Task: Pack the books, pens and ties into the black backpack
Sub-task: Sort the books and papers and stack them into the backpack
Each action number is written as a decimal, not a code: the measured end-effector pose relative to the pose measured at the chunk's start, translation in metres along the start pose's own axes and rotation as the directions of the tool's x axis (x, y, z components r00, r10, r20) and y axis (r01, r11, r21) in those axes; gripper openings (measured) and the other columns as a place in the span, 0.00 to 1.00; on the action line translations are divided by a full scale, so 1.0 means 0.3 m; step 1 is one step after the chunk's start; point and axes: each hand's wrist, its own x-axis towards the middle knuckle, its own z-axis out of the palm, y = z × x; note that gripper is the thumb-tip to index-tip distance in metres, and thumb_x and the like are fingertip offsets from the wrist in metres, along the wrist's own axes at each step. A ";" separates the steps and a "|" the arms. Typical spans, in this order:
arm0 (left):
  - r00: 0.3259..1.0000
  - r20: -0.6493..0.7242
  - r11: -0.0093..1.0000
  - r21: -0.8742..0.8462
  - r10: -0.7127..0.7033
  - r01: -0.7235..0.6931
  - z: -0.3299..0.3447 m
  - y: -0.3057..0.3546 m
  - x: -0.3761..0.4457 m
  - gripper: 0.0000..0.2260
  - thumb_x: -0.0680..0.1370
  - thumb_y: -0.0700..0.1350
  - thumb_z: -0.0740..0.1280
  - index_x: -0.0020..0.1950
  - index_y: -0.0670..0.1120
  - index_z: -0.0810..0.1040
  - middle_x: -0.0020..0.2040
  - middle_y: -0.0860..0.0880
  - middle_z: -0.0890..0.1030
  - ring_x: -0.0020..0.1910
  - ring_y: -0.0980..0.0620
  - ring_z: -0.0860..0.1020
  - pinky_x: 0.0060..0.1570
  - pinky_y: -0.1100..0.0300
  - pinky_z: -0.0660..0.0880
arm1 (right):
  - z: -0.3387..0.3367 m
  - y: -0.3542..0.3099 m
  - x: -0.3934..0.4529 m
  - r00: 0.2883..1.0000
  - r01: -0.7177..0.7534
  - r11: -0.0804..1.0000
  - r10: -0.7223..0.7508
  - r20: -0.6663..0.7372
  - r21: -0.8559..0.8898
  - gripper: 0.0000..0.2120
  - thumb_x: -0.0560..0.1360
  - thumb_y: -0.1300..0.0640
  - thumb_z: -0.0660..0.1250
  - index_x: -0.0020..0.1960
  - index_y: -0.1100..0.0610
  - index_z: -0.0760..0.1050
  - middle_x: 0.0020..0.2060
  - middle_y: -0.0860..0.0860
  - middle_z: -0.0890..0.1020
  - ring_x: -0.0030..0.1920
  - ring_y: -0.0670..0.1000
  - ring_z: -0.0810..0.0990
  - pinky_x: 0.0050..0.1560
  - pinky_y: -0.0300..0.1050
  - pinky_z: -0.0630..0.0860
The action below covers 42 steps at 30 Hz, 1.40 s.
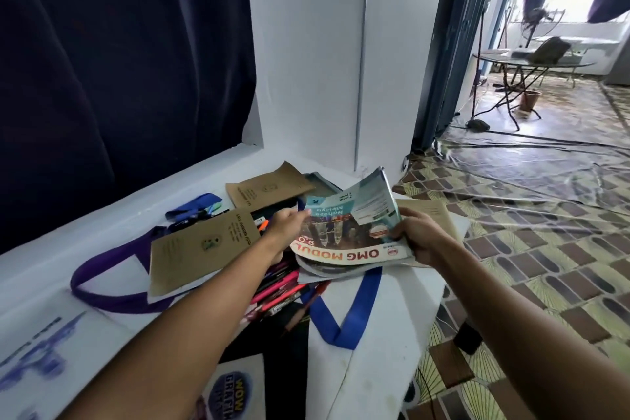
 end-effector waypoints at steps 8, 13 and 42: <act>0.999 -0.050 0.980 -0.197 0.020 -0.030 -0.191 0.002 -0.170 0.16 0.79 0.55 0.66 0.61 0.46 0.74 0.52 0.44 0.81 0.48 0.47 0.80 0.37 0.56 0.80 | 0.047 -0.086 -0.167 0.969 0.065 0.975 -0.113 0.220 0.214 0.27 0.72 0.76 0.54 0.64 0.54 0.73 0.55 0.61 0.79 0.36 0.57 0.85 0.29 0.47 0.81; 0.994 0.088 0.848 -0.520 -0.066 0.102 -0.389 -0.005 -0.334 0.18 0.79 0.56 0.65 0.59 0.43 0.78 0.55 0.38 0.83 0.57 0.38 0.80 0.65 0.41 0.71 | 0.256 -0.092 -0.219 0.882 -0.013 0.986 -0.068 0.467 0.168 0.32 0.68 0.73 0.60 0.69 0.53 0.70 0.62 0.64 0.76 0.46 0.64 0.83 0.32 0.51 0.82; 0.627 -0.668 0.680 0.675 0.401 0.286 -1.443 -0.714 -1.753 0.37 0.79 0.69 0.44 0.66 0.43 0.77 0.64 0.44 0.78 0.63 0.45 0.75 0.62 0.52 0.71 | 1.529 0.206 -0.572 -0.307 -0.204 0.927 0.243 0.920 -0.313 0.28 0.78 0.69 0.59 0.76 0.55 0.61 0.67 0.62 0.72 0.56 0.61 0.81 0.47 0.46 0.82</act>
